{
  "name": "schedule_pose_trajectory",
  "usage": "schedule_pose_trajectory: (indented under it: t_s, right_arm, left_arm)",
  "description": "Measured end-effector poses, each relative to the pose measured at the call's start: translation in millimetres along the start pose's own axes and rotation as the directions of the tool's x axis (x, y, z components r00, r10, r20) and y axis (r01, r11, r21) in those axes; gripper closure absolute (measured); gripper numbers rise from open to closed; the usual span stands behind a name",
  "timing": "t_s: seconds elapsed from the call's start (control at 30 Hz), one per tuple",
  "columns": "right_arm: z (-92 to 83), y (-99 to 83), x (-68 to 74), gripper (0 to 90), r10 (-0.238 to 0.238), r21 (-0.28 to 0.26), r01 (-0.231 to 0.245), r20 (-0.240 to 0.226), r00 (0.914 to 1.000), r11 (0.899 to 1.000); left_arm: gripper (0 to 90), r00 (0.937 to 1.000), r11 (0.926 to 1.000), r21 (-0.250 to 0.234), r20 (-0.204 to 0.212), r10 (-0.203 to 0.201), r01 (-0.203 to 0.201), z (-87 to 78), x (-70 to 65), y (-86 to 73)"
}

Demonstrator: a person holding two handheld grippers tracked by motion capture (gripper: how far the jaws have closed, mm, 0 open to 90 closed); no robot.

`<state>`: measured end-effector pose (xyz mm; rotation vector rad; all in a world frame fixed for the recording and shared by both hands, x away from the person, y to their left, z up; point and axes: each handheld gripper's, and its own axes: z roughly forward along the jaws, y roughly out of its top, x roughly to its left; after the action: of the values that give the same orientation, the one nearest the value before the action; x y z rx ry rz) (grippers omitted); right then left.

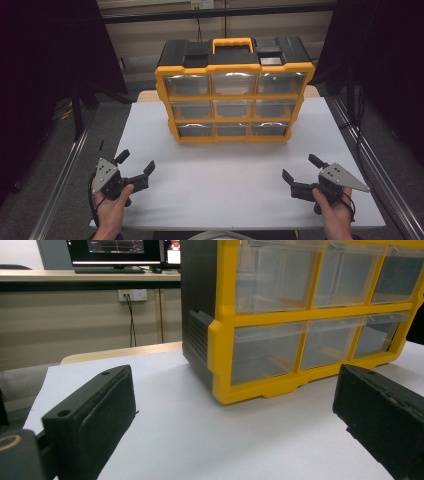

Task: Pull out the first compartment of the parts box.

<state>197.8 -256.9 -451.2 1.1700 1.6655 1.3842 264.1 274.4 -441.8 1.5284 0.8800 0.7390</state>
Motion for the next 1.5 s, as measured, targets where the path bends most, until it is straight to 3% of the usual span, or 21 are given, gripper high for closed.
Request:
schedule_pose_trajectory:
  t_s: [0.13, 0.2, 0.27, 0.43, 0.47, 0.5, 0.73, 1.0, 1.07, 1.13, 1.23, 1.5]
  right_arm:
    - [0.7, -0.6, -0.2, 0.2, -0.002, 0.009, 0.002, 0.002, 1.0, 1.0]
    - [0.7, -0.6, 0.0, 0.2, -0.002, 0.01, 0.002, -0.001, 1.0, 1.0]
    - [0.8, -0.7, 0.2, 0.1, -0.002, 0.01, 0.002, -0.006, 1.0, 1.0]
    - [1.4, -1.8, -1.6, 0.0, 0.003, 0.012, -0.002, -0.014, 0.9999, 1.0]
    - [1.7, -1.9, -2.1, 0.0, 0.003, 0.012, -0.002, -0.012, 0.9999, 1.0]
    - [2.5, -2.0, -2.4, 0.0, 0.007, 0.009, -0.007, -0.011, 0.9999, 1.0]
    - [2.3, -0.8, 3.9, 0.2, 0.004, 0.019, -0.003, -0.03, 0.9995, 1.0]
    - [1.0, -0.2, 4.2, 0.0, -0.012, 0.02, 0.013, -0.019, 0.9997, 1.0]
    - [2.1, -0.7, 2.8, 0.2, -0.007, 0.022, 0.008, -0.015, 0.9999, 1.0]
    - [2.5, -0.9, 2.2, 0.2, -0.007, 0.023, 0.008, -0.02, 0.9998, 1.0]
    - [0.2, 0.0, 2.2, 0.4, -0.011, 0.008, 0.011, -0.014, 0.9998, 1.0]
    - [-1.4, -0.4, 1.3, 0.3, -0.006, 0.011, 0.006, -0.009, 0.9999, 1.0]
  left_arm:
    - [3.5, 0.9999, 0.9999, -0.008, 0.005, -0.015, 0.015, 1.7, -1.8, -0.1]
    - [3.5, 1.0, 1.0, 0.005, 0.003, 0.008, -0.008, 1.2, -1.0, 0.2]
    - [3.5, 0.9999, 0.9999, -0.001, 0.009, -0.011, 0.011, 2.5, -2.7, 0.0]
    - [3.5, 0.9999, 0.9999, 0.005, 0.003, 0.011, -0.011, 5.9, -5.8, 1.5]
    - [3.5, 1.0, 1.0, 0.0, 0.001, -0.008, 0.008, 7.4, -8.3, 1.2]
    - [3.5, 0.9997, 0.9998, 0.005, 0.012, 0.02, -0.02, 7.6, -7.2, 1.2]
    - [3.4, 0.9997, 0.9999, 0.007, 0.019, 0.012, -0.013, 6.5, -13.1, 7.4]
    - [3.4, 0.9964, 0.998, 0.0, 0.056, 0.064, -0.064, 9.0, -16.4, 19.4]
    - [3.4, 0.9945, 0.9955, 0.0, 0.044, 0.095, -0.095, 12.7, -14.7, 23.3]
    - [3.4, 0.995, 0.996, -0.004, 0.045, 0.089, -0.089, 15.6, -15.6, 24.8]
    - [3.7, 0.9915, 0.991, 0.048, 0.042, 0.123, -0.125, 27.2, -16.5, 30.8]
    - [3.8, 0.9835, 0.984, 0.034, 0.051, 0.173, -0.175, 40.9, -20.3, 45.3]
